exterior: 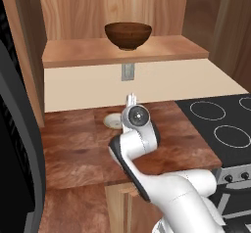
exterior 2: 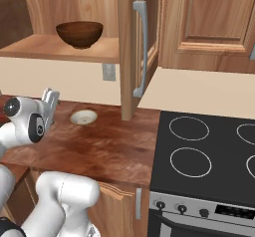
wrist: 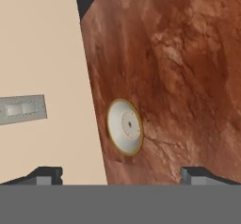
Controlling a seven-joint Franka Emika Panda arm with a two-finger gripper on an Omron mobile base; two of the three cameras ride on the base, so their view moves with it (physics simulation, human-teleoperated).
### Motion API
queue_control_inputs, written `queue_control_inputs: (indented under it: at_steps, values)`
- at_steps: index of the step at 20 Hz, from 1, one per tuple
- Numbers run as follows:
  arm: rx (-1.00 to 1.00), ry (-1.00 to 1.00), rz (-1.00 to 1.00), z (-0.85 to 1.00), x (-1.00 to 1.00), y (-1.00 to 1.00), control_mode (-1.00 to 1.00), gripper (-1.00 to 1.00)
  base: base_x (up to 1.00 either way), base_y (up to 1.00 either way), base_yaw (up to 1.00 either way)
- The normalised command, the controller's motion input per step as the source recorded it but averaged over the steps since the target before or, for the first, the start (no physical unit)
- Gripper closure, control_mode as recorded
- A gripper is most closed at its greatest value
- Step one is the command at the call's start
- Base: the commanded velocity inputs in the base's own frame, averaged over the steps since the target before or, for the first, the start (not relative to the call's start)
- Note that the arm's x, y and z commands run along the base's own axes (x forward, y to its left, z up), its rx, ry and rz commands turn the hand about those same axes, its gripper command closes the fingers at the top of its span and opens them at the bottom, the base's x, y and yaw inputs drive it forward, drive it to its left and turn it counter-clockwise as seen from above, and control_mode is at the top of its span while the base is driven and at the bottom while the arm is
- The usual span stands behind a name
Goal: Pick up the bowls on the counter and stack them on top of one another in the open cabinet. Place the smaller bowl on top of the larger bowl.
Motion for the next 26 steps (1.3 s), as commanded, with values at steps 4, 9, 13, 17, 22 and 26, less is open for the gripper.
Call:
queue_control_inputs:
  at_steps: [4,9,13,17,22,26]
  values:
    - [-0.01,0.00,-0.01,-0.38,0.19,0.14,-1.00,-1.00,0.00,0.00,0.00]
    - [-0.01,0.00,-0.03,-0.30,0.22,0.11,-1.00,-1.00,0.00,0.00,0.00]
    - [-0.02,0.00,-0.06,-0.20,0.25,0.07,-1.00,-1.00,0.00,0.00,0.00]
    - [-0.01,0.00,-0.08,-0.12,0.27,0.03,-1.00,-1.00,0.00,0.00,0.00]
    - [0.00,0.01,-0.07,-0.08,0.29,0.02,-1.00,-1.00,0.00,0.00,0.00]
    - [0.02,0.05,-0.04,-0.15,0.32,0.02,-1.00,-1.00,0.00,0.00,0.00]
